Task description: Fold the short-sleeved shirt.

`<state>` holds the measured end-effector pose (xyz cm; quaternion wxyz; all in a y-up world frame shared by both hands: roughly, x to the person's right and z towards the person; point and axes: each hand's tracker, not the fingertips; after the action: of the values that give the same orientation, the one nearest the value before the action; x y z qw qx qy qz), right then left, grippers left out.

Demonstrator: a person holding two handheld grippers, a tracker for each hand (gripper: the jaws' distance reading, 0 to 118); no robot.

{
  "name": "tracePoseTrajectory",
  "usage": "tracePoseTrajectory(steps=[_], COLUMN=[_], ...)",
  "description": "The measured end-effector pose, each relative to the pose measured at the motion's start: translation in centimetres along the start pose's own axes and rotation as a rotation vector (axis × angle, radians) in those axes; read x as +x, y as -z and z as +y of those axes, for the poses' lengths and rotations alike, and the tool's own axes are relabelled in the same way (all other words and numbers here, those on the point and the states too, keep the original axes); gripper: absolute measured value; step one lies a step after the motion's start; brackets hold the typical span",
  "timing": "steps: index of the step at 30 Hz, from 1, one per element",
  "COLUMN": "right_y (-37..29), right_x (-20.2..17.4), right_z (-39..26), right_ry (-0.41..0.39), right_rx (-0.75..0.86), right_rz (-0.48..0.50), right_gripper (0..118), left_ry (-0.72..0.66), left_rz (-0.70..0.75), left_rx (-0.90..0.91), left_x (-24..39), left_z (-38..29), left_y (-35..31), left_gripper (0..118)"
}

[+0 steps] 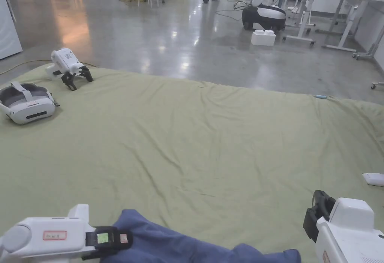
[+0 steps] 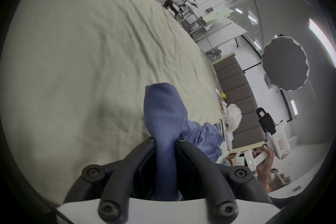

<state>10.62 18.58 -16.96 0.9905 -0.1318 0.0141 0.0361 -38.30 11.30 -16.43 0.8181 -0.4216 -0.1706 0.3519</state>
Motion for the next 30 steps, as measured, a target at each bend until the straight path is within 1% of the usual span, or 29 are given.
tracePoseTrajectory(steps=[3, 5, 8, 11, 14, 15, 17, 19, 21, 25, 27, 30], right_y=[0.0, 0.1, 0.1, 0.3, 0.3, 0.2, 0.2, 0.1, 0.1, 0.0, 0.0, -0.1], right_x=[0.0, 0.0, -0.1, -0.1, 0.0, 0.1, 0.2, 0.4, 0.6, 0.8, 0.9, 1.0], right_z=[0.0, -0.1, -0.2, -0.5, -0.7, -0.7, -0.8, -0.9, -1.0, -1.2, -1.3, -1.6], right_ry=[0.001, -0.001, 0.001, 0.011, 0.016, 0.019, 0.02, 0.025, 0.026, 0.033, 0.035, 0.036], right_rx=[0.0, 0.0, -0.001, -0.004, -0.006, -0.007, -0.008, -0.01, -0.01, -0.014, -0.016, -0.024], right_rz=[0.007, 0.012, 0.02, 0.025, 0.026, 0.027, 0.023, 0.021, 0.017, 0.011, 0.008, 0.006], right_gripper=[0, 0, 0, 0, 0, 0, 0, 0, 0, 0, 0, 0], left_ry=[0.061, 0.143, 0.2, 0.286, 0.336, 0.35, 0.43, 0.47, 0.496, 0.496, 0.534, 0.526], left_rz=[0.122, 0.237, 0.366, 0.457, 0.48, 0.489, 0.506, 0.533, 0.517, 0.451, 0.429, 0.451], left_rx=[0.035, 0.06, 0.067, 0.05, 0.02, 0.007, -0.03, -0.054, -0.078, -0.119, -0.145, -0.181], left_x=[2.6, 4.4, 7.5, 10.5, 13.5, 13.0, 14.7, 16.3, 17.6, 19.8, 20.7, 20.9], left_z=[1.1, 1.6, 1.9, 1.5, 0.1, 0.5, -1.0, -2.3, -3.4, -5.2, -6.4, -7.9], left_y=[-3.9, -5.8, -6.8, -5.4, -3.2, -2.2, -0.3, 1.7, 3.4, 7.0, 9.0, 12.7], left_gripper=[8, 8, 8, 8, 8, 8, 8, 8, 8, 8, 9, 9])
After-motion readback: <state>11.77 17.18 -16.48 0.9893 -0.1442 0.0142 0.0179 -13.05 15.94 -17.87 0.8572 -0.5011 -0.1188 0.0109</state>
